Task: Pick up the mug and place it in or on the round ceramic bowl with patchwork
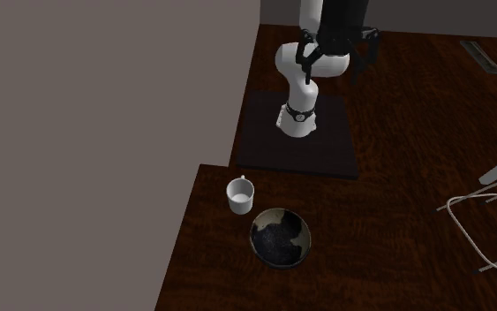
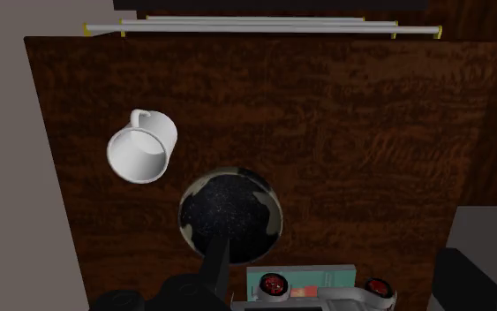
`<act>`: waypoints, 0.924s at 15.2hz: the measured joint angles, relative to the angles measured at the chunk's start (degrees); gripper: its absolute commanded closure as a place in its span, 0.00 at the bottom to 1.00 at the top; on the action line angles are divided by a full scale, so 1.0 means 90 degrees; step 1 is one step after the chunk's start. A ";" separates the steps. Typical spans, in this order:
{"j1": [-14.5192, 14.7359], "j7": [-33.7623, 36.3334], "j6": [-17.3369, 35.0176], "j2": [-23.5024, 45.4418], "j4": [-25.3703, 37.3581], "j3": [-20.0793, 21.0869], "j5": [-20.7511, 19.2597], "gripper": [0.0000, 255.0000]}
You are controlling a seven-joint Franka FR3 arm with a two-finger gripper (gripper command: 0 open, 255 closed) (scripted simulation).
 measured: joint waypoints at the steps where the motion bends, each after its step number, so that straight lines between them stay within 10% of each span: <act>1: 0.0000 0.0000 0.0000 0.0000 0.0000 0.0000 0.0000 0.00; 14: -0.0334 -0.0906 0.1717 0.1320 -0.0889 -0.1018 -0.0419 0.00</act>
